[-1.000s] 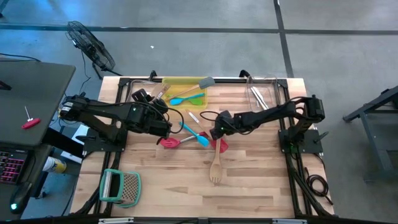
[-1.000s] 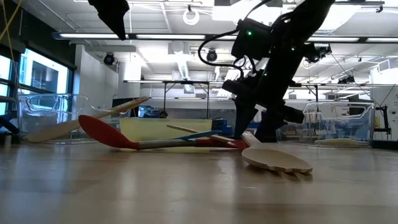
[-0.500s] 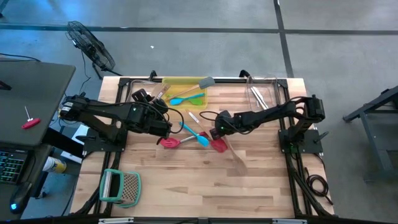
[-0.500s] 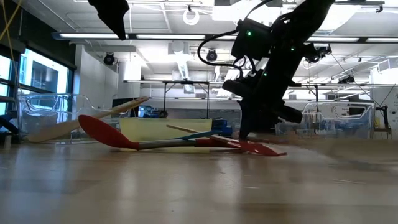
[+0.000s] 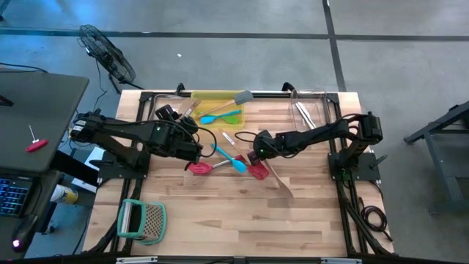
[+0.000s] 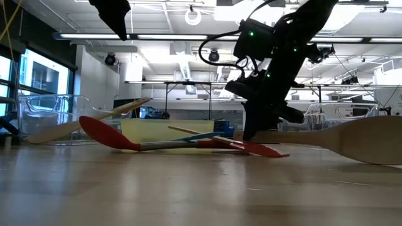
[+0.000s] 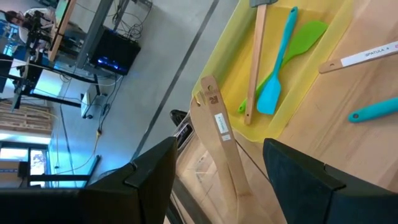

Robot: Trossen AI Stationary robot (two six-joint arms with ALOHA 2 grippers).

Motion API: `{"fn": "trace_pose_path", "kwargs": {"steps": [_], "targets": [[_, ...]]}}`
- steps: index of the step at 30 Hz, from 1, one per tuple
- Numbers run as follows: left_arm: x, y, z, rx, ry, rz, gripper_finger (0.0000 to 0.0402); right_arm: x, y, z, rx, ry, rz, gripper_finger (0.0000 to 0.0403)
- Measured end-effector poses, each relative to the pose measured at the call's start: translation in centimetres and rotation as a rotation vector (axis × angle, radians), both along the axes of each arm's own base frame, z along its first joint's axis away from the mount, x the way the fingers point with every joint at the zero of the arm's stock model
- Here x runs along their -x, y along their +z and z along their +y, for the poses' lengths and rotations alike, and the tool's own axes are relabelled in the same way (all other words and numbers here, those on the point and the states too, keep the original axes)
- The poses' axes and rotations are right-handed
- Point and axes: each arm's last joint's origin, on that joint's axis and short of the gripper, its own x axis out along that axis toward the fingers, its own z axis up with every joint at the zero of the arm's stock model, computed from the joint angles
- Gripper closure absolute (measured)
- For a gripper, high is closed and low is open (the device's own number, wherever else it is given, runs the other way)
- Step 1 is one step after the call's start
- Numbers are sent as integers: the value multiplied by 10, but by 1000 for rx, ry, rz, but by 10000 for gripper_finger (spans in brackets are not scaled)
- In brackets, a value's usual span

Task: Pick & Place Kitchen Items
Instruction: Put the wooden serving spoon into the left transparent bin

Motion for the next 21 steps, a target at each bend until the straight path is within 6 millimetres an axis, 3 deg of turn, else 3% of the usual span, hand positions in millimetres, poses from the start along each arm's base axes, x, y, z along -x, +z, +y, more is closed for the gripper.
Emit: {"fn": "trace_pose_path", "kwargs": {"steps": [11,21], "targets": [[0,0,0,18,-1,2,169,0,4,1,21,53,-11,385],[0,-1,0,21,-7,10,169,6,35,8,70,126,-89,385]]}}
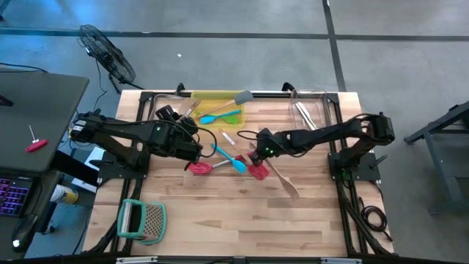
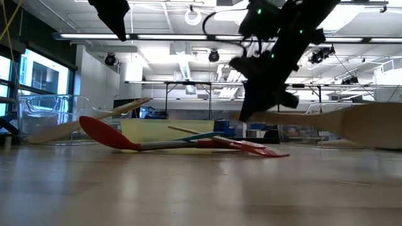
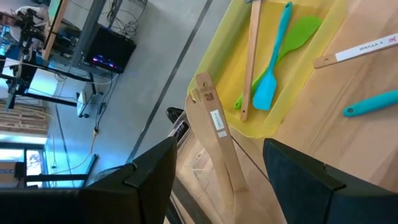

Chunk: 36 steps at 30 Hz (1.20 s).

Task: Pick & Place Kitchen Items
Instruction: Put the wooden serving spoon into the left transparent bin

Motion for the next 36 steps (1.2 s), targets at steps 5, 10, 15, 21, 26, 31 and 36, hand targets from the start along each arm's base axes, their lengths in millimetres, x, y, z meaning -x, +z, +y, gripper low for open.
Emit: {"fn": "trace_pose_path", "kwargs": {"steps": [5,10,15,21,26,31,36], "targets": [[-1,-1,-1,56,-49,52,169,8,29,8,33,46,-96,385],[-9,-3,-5,148,-160,86,169,17,72,24,104,135,-316,385],[-26,-1,-11,238,-348,28,169,35,113,43,255,214,-497,385],[-55,14,-22,343,-628,-214,169,57,145,65,470,279,-609,385],[-72,32,-30,375,-829,-436,169,65,159,84,649,356,-674,385],[-87,35,-34,367,-912,-530,169,68,167,98,752,440,-726,385],[-107,19,-38,332,-933,-488,169,71,174,106,836,506,-780,385]]}}
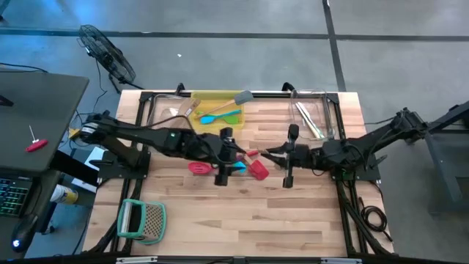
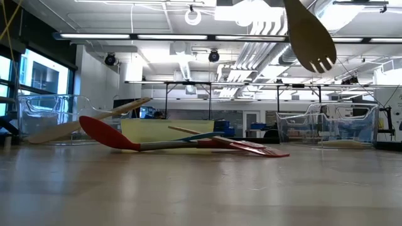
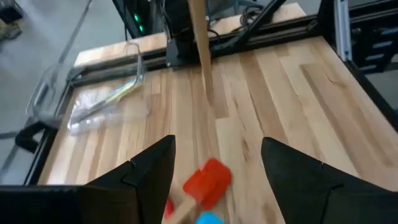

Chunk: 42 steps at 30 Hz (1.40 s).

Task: Pick & Place Kitchen Items
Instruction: Put the wooden serving spoon into the left transparent bin

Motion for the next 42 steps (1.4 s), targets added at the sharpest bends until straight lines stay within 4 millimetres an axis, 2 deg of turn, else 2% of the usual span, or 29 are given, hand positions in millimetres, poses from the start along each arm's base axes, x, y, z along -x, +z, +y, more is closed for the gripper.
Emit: {"fn": "trace_pose_path", "kwargs": {"steps": [3,8,15,24,30,42], "targets": [[-13,-6,-2,-34,-20,-42,169,0,3,2,28,30,-31,385],[-26,-1,-5,-66,-46,-167,169,1,8,3,71,88,-77,385],[-30,7,-9,-33,-172,-268,169,2,14,5,139,166,-144,385],[-34,10,-10,-27,-169,-332,169,0,21,-1,185,277,-230,385],[-41,9,-11,-23,-168,-374,169,-13,16,-9,204,286,-248,385],[-53,-7,-11,-102,-169,-342,171,-22,10,-14,220,302,-236,385]]}}
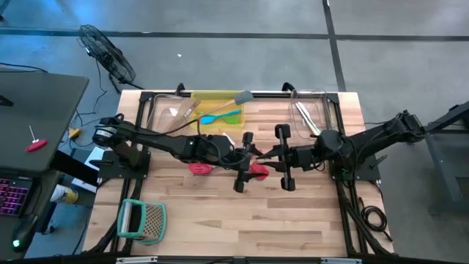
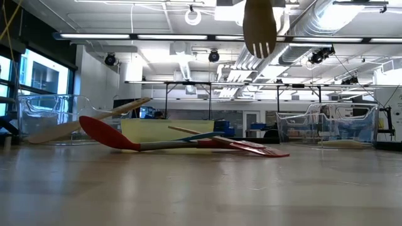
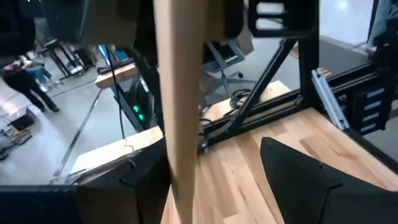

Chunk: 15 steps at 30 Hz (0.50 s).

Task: Pick & Place Kitchen Items
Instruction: Put the wooden serving spoon into the left transparent bin

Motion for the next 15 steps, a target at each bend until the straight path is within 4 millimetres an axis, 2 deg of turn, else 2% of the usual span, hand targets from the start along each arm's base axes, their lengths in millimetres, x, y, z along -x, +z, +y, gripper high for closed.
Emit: {"fn": "trace_pose_path", "kwargs": {"steps": [3,6,9,14,15], "targets": [[0,0,1,-2,13,0,186,0,-1,0,3,0,8,385],[-1,0,6,3,31,-4,219,0,-2,0,6,0,18,385],[-2,2,10,6,42,-19,267,-1,-3,0,9,-1,31,385],[-2,1,16,-5,72,-10,374,-1,-4,0,10,-13,42,384],[-2,1,16,-5,78,-8,381,-1,-4,-1,9,-16,45,383]]}}
